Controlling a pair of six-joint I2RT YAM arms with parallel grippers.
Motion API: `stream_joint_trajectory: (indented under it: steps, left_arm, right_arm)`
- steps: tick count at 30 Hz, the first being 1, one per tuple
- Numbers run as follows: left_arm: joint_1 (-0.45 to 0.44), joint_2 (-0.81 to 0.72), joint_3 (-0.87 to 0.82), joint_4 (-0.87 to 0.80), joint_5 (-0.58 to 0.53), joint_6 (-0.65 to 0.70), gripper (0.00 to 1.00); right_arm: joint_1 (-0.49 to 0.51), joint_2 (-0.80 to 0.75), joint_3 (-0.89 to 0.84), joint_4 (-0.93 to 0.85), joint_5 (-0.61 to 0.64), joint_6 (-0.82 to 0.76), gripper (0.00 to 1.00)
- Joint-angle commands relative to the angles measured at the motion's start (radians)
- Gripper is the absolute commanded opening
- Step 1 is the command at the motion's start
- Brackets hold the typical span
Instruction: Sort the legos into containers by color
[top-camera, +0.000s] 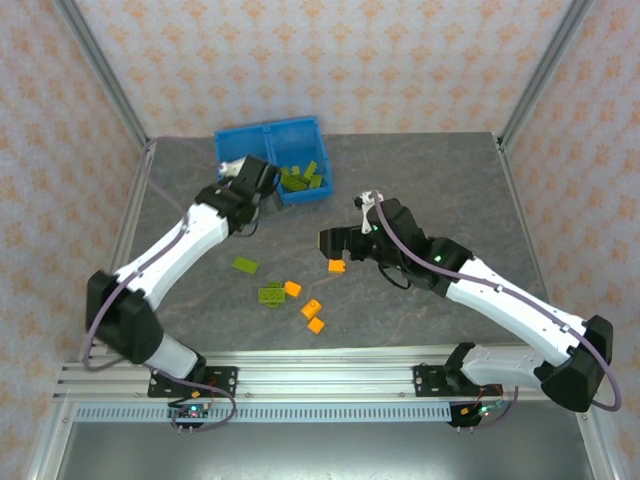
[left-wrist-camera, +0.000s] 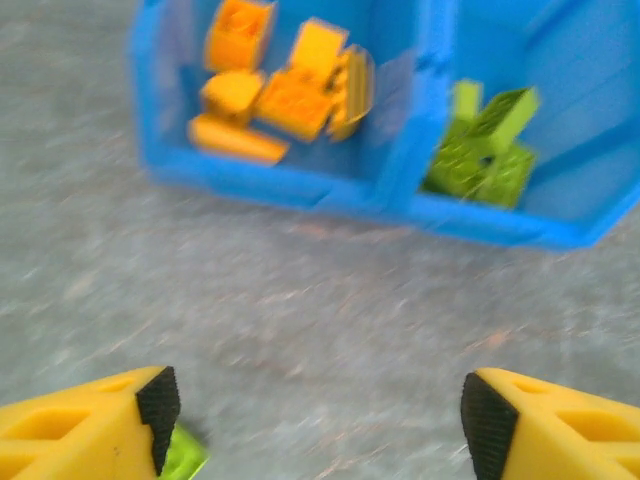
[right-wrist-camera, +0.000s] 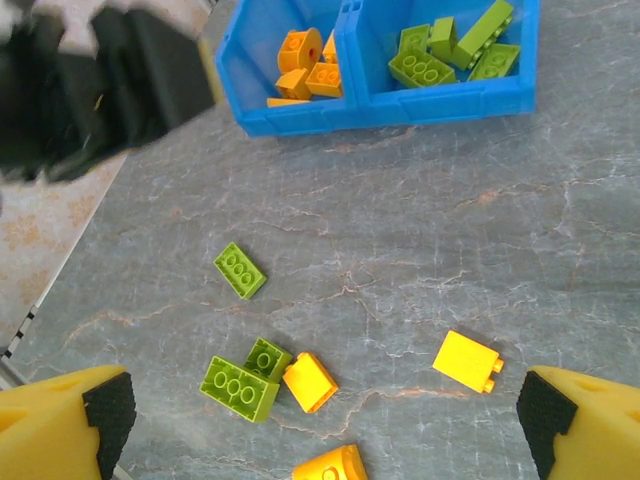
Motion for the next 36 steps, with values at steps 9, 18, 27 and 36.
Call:
stream_joint_trajectory:
  steps: [9, 18, 27, 36]
  left_arm:
    - [0.032, 0.042, -0.288, 0.101, 0.084, -0.237, 0.95]
    - [0.076, 0.208, -0.273, 0.239, 0.163, -0.306, 0.82]
    - [0.114, 0.235, -0.353, 0.287, 0.192, -0.325, 0.48]
    - [0.119, 0.106, -0.313, 0.299, 0.244, -0.200, 0.29]
  right_arm:
    - [0.004, -0.022, 0.024, 0.002, -0.029, 0.021, 0.99]
    - [0.003, -0.087, -0.025, -0.010, 0.010, 0.050, 0.99]
    - [0.004, -0.048, -0.002, 0.000, 0.001, 0.038, 0.99]
    - [0.004, 0.012, 0.023, 0.017, -0.192, 0.011, 0.99]
